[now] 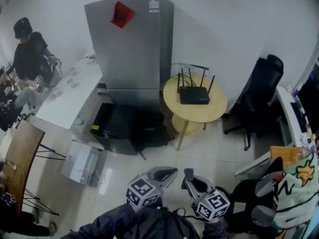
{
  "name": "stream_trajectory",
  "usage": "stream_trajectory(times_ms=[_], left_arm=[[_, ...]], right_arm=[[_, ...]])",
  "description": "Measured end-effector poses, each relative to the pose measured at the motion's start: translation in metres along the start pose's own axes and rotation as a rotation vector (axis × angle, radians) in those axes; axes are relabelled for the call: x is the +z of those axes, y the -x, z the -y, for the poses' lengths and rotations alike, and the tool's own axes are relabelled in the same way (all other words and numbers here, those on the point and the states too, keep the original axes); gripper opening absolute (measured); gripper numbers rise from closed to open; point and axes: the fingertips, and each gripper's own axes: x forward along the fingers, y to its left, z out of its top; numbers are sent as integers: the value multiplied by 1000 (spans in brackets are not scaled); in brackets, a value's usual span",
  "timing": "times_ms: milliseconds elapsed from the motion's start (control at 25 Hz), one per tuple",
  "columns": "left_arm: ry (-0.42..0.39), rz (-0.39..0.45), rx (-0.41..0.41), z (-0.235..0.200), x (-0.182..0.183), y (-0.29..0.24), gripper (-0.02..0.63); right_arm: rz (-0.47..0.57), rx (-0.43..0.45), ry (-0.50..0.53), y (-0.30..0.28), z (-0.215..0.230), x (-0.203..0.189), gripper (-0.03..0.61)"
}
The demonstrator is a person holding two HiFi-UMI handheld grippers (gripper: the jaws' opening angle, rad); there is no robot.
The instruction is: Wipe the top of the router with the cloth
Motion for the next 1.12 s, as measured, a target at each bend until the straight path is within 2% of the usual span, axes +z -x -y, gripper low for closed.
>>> stream_trajectory(times_ms=[240,400,680,840,1120], left_arm=[[0,15,1,-69,18,-45,-8],[-3,23,-4,-131,31,-90,-8],[-1,14,-11,-261,79,-165,-8],[14,5,-29,-326,110,-199,-8],[31,-6,-26,-398,142,-254,-8]], right_arm=[[-5,-13,1,-52,58,14,69],[-13,-33,6,-101,114,30,69],[-73,-75,-24,-211,222,85,69],[-88,-75,-39,-273,267,121,69],[-110,-59,-44,-334,339,158,69]])
